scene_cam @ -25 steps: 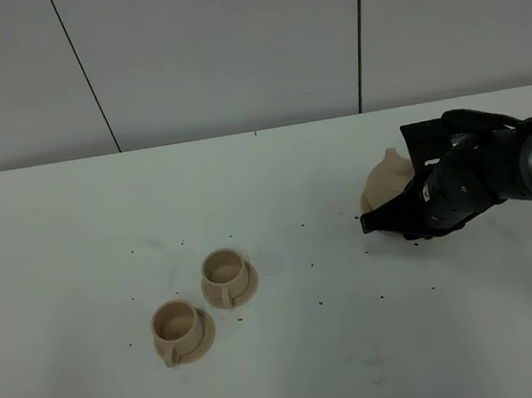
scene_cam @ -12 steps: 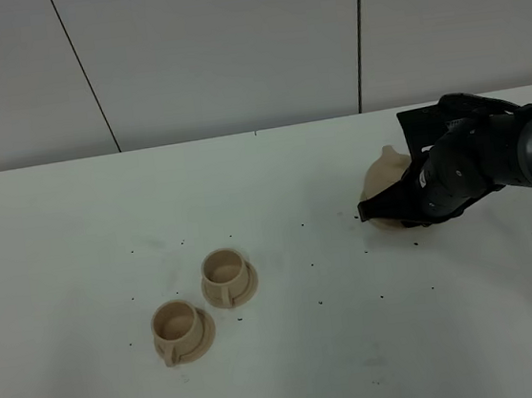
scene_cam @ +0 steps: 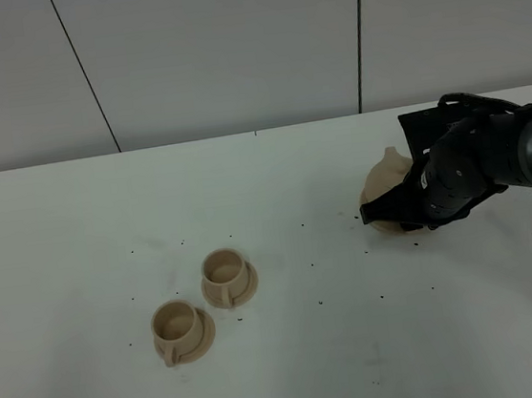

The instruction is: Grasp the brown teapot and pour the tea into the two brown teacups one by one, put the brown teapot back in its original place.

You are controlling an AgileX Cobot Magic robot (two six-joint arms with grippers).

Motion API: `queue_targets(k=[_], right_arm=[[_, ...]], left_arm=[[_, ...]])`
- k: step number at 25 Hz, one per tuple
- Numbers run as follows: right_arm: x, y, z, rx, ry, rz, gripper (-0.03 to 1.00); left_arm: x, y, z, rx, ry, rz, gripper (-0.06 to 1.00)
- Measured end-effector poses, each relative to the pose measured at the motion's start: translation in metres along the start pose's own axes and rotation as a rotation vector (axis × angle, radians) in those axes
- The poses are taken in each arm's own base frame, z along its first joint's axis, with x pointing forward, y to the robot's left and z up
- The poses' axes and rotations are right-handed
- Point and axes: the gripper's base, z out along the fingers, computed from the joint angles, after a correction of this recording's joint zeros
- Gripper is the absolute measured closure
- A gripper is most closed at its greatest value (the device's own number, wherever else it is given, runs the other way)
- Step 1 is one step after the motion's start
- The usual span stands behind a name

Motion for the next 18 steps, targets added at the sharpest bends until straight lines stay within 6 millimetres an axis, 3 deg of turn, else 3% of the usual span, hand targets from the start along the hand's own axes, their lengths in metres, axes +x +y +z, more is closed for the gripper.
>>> queue_targets(k=[18], right_arm=[[-0.0015,0.0011,-0.0018,-0.008,0.009,0.025,0.64]], left_arm=[[0.0000,0.0000,0.0000,0.000,0.000,0.000,0.71]])
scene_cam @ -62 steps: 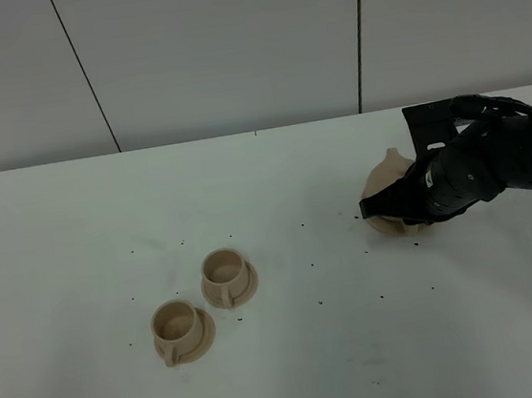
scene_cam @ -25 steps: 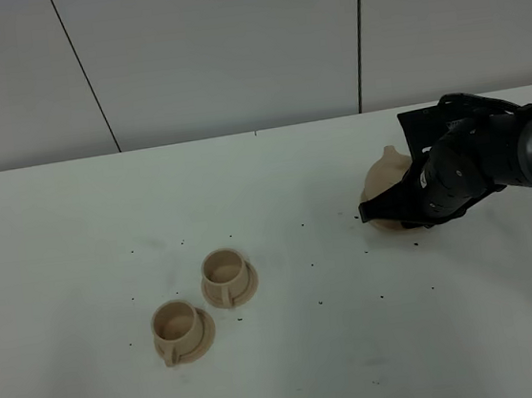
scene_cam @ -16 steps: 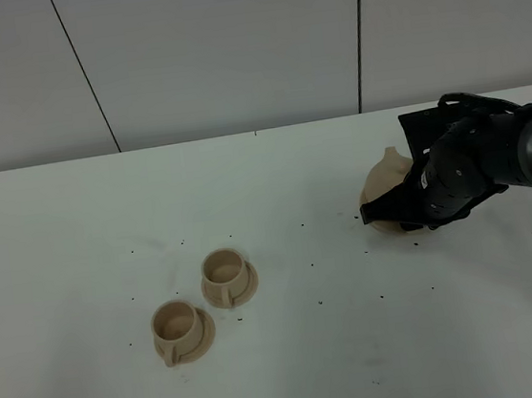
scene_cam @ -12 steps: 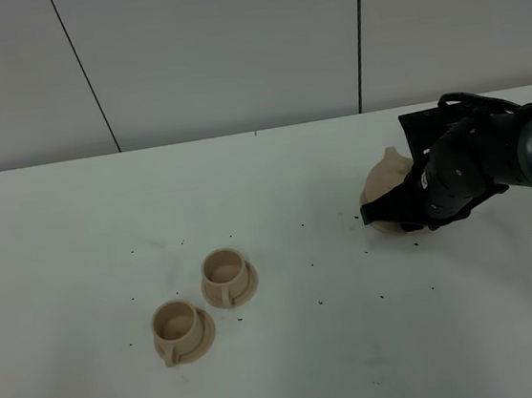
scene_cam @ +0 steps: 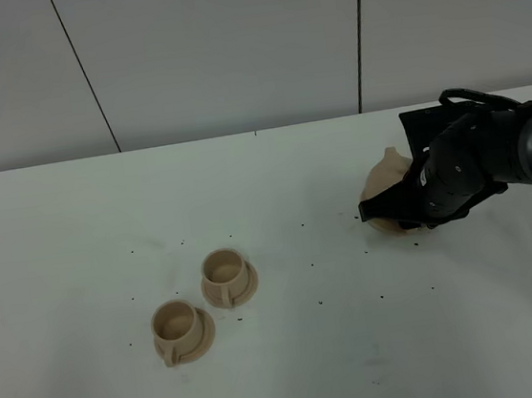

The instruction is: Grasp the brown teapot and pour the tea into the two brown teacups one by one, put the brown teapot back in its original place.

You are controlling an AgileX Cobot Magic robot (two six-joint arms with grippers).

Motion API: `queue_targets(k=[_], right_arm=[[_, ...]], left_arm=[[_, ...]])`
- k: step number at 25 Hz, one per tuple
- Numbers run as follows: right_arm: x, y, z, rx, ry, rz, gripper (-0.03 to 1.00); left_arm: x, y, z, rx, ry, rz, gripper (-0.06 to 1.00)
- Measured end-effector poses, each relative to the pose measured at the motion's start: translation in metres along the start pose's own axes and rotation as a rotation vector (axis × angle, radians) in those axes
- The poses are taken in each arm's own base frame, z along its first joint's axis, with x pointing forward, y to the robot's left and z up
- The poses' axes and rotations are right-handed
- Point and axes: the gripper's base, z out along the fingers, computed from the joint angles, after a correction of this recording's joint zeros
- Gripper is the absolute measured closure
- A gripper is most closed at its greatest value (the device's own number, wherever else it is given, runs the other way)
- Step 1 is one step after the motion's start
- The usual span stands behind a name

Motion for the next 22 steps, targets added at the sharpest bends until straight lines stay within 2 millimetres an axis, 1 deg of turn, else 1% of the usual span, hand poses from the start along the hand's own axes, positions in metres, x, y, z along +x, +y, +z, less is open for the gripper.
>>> queue_targets(k=[22], right_arm=[[-0.0015,0.0007,-0.0009,-0.007,-0.014,0.003,0.64]], left_arm=[[0.0000,0.0000,0.0000,0.000,0.000,0.000,0.71]])
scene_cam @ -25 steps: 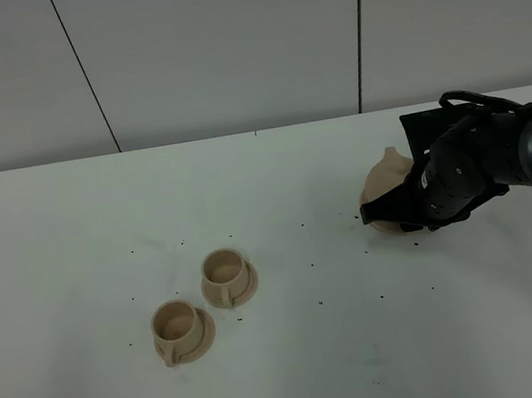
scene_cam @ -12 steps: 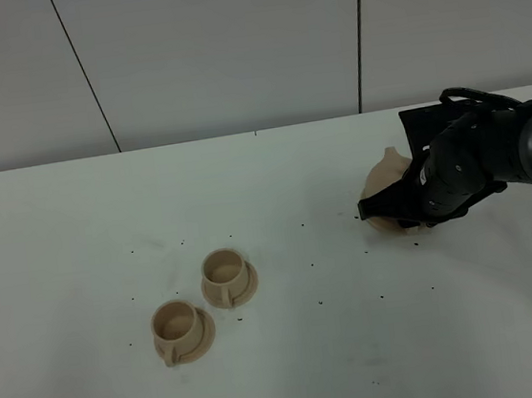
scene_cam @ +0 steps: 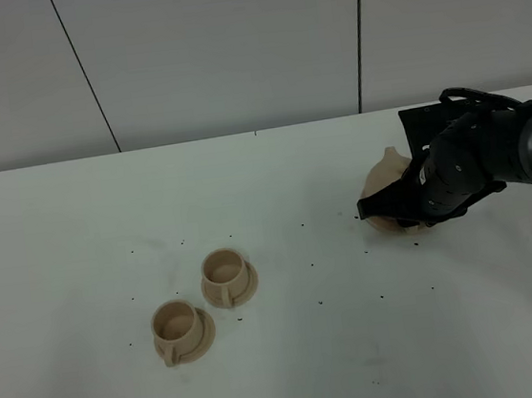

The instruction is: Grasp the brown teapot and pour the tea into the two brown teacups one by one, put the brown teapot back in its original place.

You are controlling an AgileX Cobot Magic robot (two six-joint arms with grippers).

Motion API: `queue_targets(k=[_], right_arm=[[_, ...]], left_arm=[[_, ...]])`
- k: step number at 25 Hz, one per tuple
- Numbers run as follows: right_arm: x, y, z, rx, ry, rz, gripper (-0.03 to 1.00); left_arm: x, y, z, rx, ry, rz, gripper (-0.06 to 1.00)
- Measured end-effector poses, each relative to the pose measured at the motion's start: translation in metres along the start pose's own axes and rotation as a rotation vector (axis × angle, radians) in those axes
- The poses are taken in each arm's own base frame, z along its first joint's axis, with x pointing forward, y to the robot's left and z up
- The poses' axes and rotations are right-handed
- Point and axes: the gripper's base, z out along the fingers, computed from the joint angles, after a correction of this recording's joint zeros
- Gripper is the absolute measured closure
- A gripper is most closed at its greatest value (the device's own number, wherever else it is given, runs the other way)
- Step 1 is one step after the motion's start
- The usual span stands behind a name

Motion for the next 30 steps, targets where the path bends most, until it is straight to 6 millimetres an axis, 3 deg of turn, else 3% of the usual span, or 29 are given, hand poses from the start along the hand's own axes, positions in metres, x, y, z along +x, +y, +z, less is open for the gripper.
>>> queue_targets(k=[15,30], right_arm=[[0.0000,0.0001,0.0000,-0.001,0.000,0.003,0.67],[-0.0037,0.0004,-0.0075,-0.006,-0.017,0.009,0.63]], left_arm=[[0.0000,0.0000,0.0000,0.000,0.000,0.000,0.71],[0.0000,0.0000,0.0000,0.000,0.000,0.000,0.71]])
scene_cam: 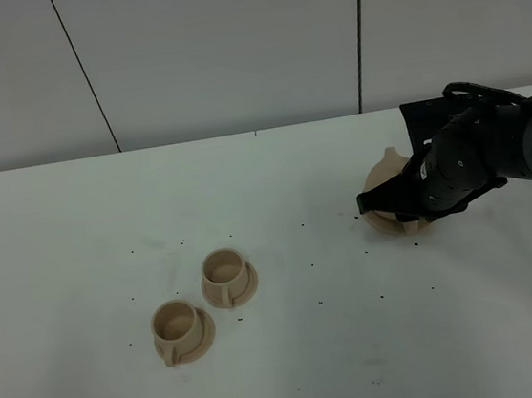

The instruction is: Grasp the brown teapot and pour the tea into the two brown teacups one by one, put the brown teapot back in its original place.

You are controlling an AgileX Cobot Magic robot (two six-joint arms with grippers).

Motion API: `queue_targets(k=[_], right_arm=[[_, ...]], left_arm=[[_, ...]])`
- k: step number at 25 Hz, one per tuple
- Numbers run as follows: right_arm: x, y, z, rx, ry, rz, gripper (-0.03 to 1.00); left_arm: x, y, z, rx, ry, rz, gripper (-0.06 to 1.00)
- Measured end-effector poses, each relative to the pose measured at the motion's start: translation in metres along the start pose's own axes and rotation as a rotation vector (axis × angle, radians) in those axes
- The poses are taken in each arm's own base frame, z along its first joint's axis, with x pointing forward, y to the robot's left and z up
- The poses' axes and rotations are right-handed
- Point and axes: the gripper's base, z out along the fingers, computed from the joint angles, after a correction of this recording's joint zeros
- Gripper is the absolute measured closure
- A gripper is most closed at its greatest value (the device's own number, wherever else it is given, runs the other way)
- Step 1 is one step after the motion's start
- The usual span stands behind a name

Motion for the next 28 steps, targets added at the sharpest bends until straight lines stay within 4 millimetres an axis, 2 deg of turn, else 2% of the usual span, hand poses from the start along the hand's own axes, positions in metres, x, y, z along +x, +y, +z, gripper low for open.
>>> queue_targets(k=[10,28], right_arm=[[-0.0003,0.0000,-0.0005,0.000,-0.002,-0.002,0.63],[-0.0014,0.0004,-0.0005,-0.005,-0.014,-0.002,0.73]], left_arm=[[0.0000,0.0000,0.0000,0.000,0.000,0.000,0.71],[0.0000,0.0000,0.0000,0.000,0.000,0.000,0.71]])
